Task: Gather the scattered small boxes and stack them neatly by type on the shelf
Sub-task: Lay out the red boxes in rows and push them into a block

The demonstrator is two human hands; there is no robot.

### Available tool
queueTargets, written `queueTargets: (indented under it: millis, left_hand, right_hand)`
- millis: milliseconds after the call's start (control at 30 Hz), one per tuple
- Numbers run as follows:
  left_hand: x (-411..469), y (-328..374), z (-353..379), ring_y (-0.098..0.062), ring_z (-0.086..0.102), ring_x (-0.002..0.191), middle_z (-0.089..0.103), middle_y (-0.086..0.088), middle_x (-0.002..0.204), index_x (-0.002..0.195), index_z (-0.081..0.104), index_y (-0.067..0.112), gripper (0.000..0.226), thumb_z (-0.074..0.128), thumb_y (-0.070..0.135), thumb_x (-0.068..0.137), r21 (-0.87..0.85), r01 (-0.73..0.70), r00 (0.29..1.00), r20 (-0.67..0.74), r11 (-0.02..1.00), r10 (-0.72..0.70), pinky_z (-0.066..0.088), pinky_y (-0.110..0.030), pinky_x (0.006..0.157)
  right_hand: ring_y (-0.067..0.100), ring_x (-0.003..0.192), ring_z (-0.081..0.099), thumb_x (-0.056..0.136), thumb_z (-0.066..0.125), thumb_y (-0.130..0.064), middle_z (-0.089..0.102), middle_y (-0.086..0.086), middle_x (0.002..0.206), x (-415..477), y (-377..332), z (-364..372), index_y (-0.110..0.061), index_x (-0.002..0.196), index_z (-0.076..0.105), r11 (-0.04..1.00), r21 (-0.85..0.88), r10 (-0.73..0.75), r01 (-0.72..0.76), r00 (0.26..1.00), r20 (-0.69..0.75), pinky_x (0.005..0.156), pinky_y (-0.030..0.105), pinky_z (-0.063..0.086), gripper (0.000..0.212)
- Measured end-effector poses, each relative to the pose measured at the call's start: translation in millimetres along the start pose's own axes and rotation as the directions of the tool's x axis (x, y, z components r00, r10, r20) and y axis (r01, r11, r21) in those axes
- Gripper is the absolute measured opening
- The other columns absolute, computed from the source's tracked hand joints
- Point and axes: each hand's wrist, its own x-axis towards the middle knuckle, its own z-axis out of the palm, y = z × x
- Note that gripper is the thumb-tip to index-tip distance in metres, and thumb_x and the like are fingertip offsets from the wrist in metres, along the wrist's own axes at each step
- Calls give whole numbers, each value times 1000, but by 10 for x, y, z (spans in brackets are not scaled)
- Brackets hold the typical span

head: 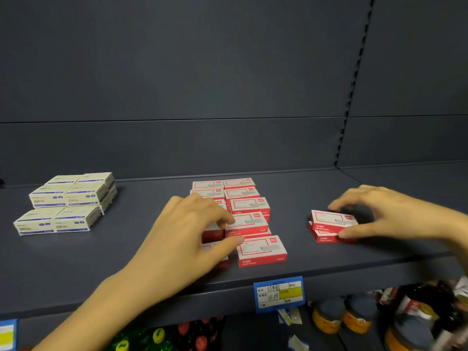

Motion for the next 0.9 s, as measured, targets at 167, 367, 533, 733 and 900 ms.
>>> queueTargets:
  millis: [167,367,533,733,900]
  left_hand:
    - [307,268,127,-2,49,104,62,17,107,104,62,33,39,48,61,81,-34,-98,995,34,995,99,28,-19,92]
    - [887,570,533,-15,49,112,61,1,120,120,57,19,53,46,57,86,104,-234,946,254,967,201,34,-32,94]
    - [1099,671,841,-20,48,112,58,-5,119,118,56,12,59,48,59,84,161,-263,889,424,951,174,34,-35,95]
    - [1110,672,864,-19,46,115,56,-5,125,121,53,13,51,48,52,87,159,-248,913,369,956,176,34,-33,95]
    - [841,376,297,-7,44,107,56,8,120,119,53,26,48,48,57,83,69,-189,964,201,979,172,29,-23,91]
  right_hand:
    - [-1,104,50,78,65,-46,55,-24,107,-33,78,84,-43,107,52,995,89,41,-37,998,-37,91,23,40,32]
    - [5,98,55,74,66,-43,60,-17,106,-198,135,-56,-37,107,54,975,188,163,-119,956,-244,87,29,45,35]
    - [4,99,55,60,55,-61,57,-23,103,-300,95,-79,-44,105,50,970,201,182,-136,955,-234,84,36,49,48]
    - [4,99,55,56,53,-65,55,-27,102,-352,69,-85,-48,103,48,969,217,173,-118,952,-254,83,36,51,50]
    - [-4,99,54,59,53,-67,58,-29,100,-357,-2,-119,-55,95,50,973,230,113,-32,930,-351,81,32,51,39]
